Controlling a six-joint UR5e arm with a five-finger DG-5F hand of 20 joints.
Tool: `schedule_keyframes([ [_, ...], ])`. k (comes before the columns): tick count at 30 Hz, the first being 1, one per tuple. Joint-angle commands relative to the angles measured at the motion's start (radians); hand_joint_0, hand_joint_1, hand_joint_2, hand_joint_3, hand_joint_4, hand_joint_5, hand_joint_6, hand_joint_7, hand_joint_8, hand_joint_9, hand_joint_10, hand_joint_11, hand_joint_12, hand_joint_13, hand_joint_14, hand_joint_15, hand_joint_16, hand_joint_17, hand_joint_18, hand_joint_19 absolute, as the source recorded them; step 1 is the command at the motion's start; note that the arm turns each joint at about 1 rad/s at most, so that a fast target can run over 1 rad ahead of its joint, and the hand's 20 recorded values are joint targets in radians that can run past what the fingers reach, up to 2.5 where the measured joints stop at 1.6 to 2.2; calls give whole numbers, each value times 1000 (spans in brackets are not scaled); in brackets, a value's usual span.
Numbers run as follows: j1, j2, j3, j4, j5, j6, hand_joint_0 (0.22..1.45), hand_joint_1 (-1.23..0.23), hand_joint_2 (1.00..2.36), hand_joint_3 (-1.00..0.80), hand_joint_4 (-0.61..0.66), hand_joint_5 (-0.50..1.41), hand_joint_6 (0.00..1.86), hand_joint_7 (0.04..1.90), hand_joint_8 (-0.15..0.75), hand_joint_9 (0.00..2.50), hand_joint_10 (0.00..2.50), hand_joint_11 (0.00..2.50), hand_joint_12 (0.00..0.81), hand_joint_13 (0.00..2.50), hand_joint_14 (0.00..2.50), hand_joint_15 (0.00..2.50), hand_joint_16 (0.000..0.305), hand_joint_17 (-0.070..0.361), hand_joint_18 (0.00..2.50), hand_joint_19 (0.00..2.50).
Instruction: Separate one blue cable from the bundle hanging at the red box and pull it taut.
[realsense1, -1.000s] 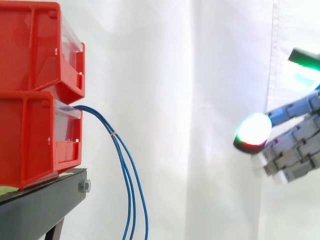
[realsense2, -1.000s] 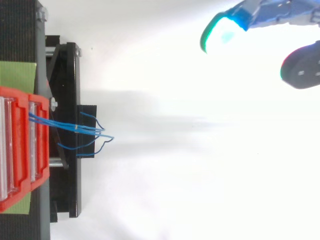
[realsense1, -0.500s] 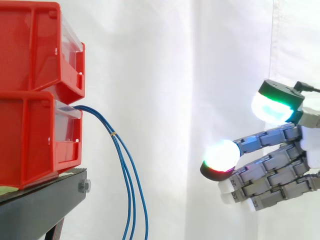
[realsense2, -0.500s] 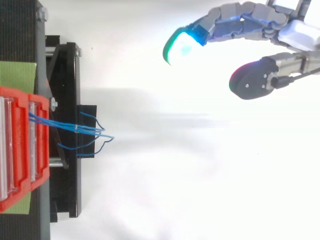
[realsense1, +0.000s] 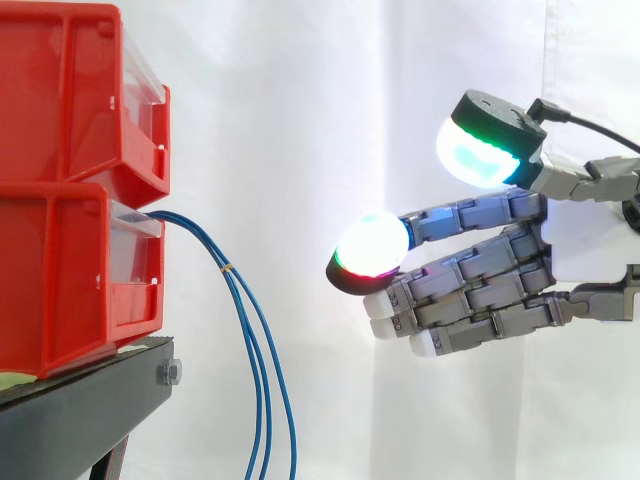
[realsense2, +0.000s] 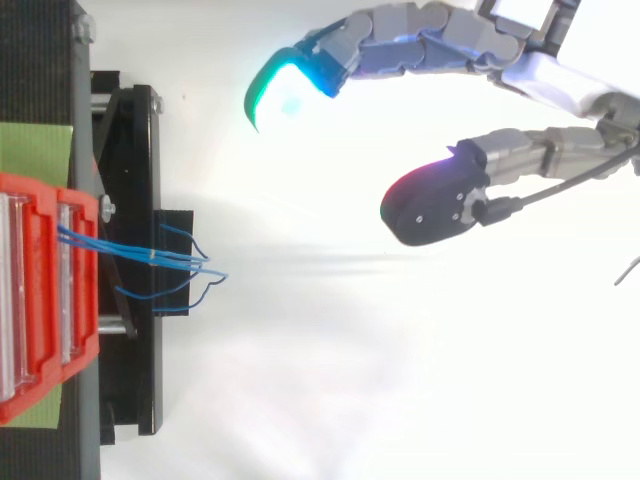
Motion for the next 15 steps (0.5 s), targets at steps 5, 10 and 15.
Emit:
schedule_keyframes([
  [5, 22, -60, 17, 6, 46, 18, 476, -585, 1000, -500, 193, -245, 502, 779, 275, 398, 8, 227, 308, 289, 2, 57, 38, 86, 161, 147],
  [10, 23, -82, 54, -17, 48, 35, 475, -582, 1000, -500, 193, -245, 502, 777, 275, 398, 8, 227, 308, 289, 1, 62, 38, 86, 159, 154],
  [15, 17, -143, 125, -31, 46, 39, 476, -582, 1000, -500, 193, -244, 502, 780, 274, 397, 8, 227, 308, 288, 3, 53, 38, 86, 158, 147],
])
